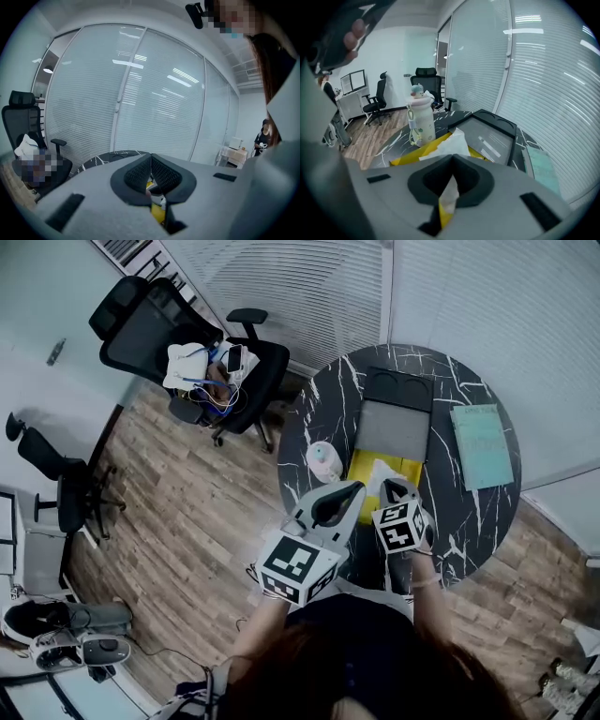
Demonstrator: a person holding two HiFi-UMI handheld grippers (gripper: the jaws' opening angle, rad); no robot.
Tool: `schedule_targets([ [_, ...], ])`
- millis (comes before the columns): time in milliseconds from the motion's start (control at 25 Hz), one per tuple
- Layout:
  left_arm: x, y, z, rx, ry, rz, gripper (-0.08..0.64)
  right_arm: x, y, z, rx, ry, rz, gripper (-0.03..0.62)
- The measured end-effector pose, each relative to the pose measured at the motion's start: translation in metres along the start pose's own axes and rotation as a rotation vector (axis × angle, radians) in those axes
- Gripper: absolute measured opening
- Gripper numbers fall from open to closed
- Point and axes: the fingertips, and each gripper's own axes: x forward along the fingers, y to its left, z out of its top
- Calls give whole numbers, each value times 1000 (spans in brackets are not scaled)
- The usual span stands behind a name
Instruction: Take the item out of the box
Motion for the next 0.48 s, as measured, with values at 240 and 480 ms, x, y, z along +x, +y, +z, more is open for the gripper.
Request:
schedule_targets([
  [240,-16,-5,3,9,-29,-3,26,-31,-3,13,39,-61,-40,25],
  [480,-32,-10,8,18,-52,-8,26,-63,-2,27,106,-130,-71,25],
])
